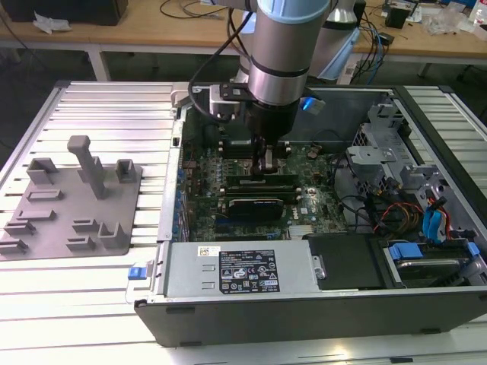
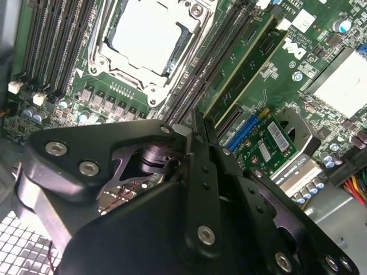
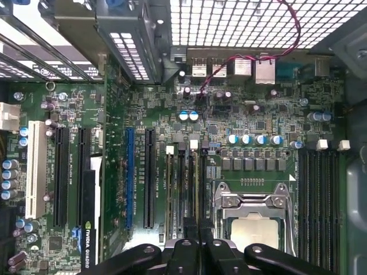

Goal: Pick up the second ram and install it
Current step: 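Insert the second ram into the second slot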

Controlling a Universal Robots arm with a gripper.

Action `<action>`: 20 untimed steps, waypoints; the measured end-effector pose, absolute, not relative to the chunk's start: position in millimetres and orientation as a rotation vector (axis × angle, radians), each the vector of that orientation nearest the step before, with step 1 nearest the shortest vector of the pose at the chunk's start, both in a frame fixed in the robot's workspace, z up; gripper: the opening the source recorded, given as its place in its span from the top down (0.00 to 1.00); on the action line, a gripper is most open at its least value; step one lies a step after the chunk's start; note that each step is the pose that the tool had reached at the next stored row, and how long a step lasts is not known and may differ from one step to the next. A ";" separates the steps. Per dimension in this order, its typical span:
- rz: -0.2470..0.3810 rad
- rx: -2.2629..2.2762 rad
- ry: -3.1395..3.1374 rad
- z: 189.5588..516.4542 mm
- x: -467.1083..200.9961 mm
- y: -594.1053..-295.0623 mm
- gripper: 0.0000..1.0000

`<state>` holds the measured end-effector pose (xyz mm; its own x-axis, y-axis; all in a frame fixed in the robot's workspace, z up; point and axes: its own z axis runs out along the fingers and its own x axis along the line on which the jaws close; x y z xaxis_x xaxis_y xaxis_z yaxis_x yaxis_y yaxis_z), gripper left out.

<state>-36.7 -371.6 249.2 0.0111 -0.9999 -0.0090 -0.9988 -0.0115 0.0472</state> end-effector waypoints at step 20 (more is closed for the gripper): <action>-0.055 2.215 -2.198 238.2 -38.1 -374.3 0.91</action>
<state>-38.1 -374.3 238.2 0.0076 -0.9999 -0.0100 -0.9992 -0.0080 0.0396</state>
